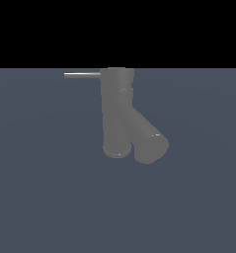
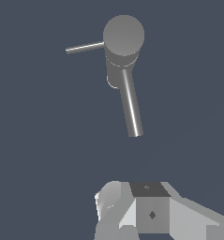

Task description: Turn on the faucet by rotating a designated handle.

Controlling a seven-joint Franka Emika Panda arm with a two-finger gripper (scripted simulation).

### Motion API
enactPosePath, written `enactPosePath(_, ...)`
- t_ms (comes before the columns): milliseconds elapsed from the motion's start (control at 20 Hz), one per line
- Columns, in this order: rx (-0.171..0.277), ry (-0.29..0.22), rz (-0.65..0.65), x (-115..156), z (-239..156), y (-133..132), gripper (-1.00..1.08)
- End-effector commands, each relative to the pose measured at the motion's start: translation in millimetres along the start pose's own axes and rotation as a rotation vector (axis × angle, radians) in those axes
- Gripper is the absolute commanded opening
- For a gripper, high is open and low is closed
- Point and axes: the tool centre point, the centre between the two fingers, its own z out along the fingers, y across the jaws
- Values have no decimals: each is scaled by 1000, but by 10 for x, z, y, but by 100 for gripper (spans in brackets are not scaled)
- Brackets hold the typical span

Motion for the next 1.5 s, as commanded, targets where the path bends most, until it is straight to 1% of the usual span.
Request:
enactPosePath(0, 0, 0, 0, 0, 0, 0, -100)
enactPosePath(400, 7, 5, -30, -3, -87, -104, -100)
enactPosePath(750, 6, 5, -15, 28, -76, -108, -100)
enactPosePath(1100, 0, 4, 49, 173, -28, -133, -100)
enactPosePath(1450, -9, 3, 164, 429, 72, -185, -100)
